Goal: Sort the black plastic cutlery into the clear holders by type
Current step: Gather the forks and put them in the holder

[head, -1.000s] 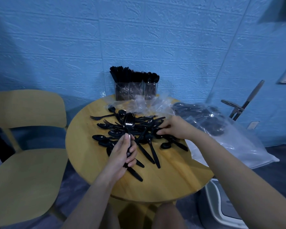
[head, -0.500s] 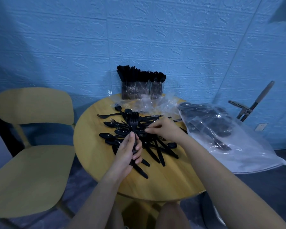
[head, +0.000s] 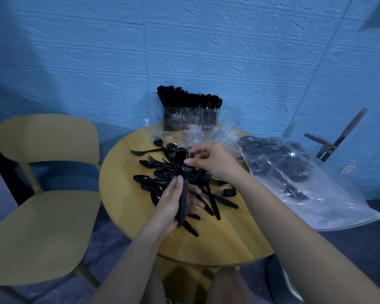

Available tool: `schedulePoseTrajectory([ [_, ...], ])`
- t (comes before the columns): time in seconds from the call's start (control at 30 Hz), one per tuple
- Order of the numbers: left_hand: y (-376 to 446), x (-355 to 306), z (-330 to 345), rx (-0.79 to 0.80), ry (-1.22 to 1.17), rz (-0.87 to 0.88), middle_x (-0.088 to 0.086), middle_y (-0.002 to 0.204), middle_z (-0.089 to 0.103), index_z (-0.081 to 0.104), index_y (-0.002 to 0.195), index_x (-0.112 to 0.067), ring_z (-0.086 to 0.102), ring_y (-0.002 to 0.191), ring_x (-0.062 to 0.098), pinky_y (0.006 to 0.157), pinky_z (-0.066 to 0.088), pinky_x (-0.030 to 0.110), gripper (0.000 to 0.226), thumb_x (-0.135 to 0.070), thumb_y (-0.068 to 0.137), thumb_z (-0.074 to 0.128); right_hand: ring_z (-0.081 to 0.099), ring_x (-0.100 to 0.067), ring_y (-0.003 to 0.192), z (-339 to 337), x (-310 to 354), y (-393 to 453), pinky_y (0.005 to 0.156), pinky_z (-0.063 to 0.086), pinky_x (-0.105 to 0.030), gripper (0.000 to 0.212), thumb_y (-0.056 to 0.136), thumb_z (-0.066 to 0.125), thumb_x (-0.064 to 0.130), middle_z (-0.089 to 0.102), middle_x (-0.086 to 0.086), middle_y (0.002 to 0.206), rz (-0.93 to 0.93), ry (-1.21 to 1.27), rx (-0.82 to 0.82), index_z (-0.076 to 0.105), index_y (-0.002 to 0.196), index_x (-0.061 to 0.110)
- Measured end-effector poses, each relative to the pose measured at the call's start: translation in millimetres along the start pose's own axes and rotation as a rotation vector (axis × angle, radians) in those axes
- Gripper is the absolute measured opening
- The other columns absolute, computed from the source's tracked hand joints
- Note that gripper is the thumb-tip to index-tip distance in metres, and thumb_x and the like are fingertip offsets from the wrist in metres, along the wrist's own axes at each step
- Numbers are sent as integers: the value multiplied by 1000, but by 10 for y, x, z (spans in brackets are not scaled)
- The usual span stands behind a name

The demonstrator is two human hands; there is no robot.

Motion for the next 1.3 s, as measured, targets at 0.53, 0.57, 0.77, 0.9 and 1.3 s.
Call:
schedulePoseTrajectory([
  [0.53, 69, 15, -72, 38, 39, 25, -3, 53, 37, 43, 81, -12, 25, 31, 5, 27, 22, 15, 26, -35, 84, 55, 60, -11, 94, -532, -748, -129, 74, 44, -19, 16, 87, 66, 15, 67, 4, 103, 120, -767, 270, 71, 103, 16],
  [0.57, 72, 15, -81, 34, 50, 29, -3, 53, 36, 41, 77, -12, 25, 31, 5, 27, 22, 15, 27, -34, 85, 54, 59, -13, 99, -517, -854, -159, 78, 44, -22, 20, 87, 67, 18, 65, 4, 106, 139, -792, 301, 70, 107, 17],
  [0.77, 96, 60, -112, 28, 20, 3, -3, 51, 38, 43, 76, -10, 28, 30, 5, 27, 23, 13, 29, -35, 85, 55, 57, -16, 98, -424, -1021, -152, 80, 45, -26, 26, 88, 66, 31, 59, 1, 105, 112, -774, 262, 65, 109, 16],
  [0.9, 101, 71, -117, 24, 6, -8, -3, 53, 39, 46, 84, -11, 28, 30, 5, 27, 24, 13, 27, -35, 82, 57, 51, -19, 107, -232, -974, -44, 90, 43, -33, 30, 89, 63, 32, 55, -3, 112, 24, -845, 230, 62, 115, 16],
  [1.3, 34, 17, -71, 1, 64, 1, -4, 56, 37, 43, 86, -14, 26, 33, 4, 29, 24, 15, 23, -34, 86, 53, 48, -17, 102, -129, -1111, 49, 88, 43, -29, 17, 85, 69, 27, 42, 1, 107, 129, -736, 313, 62, 96, 16],
])
Point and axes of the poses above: each hand's wrist, its own y-axis towards the middle knuckle, its own z-axis out of the palm, x = y × z, the point moved 9 cm from there along y, towards the middle knuckle
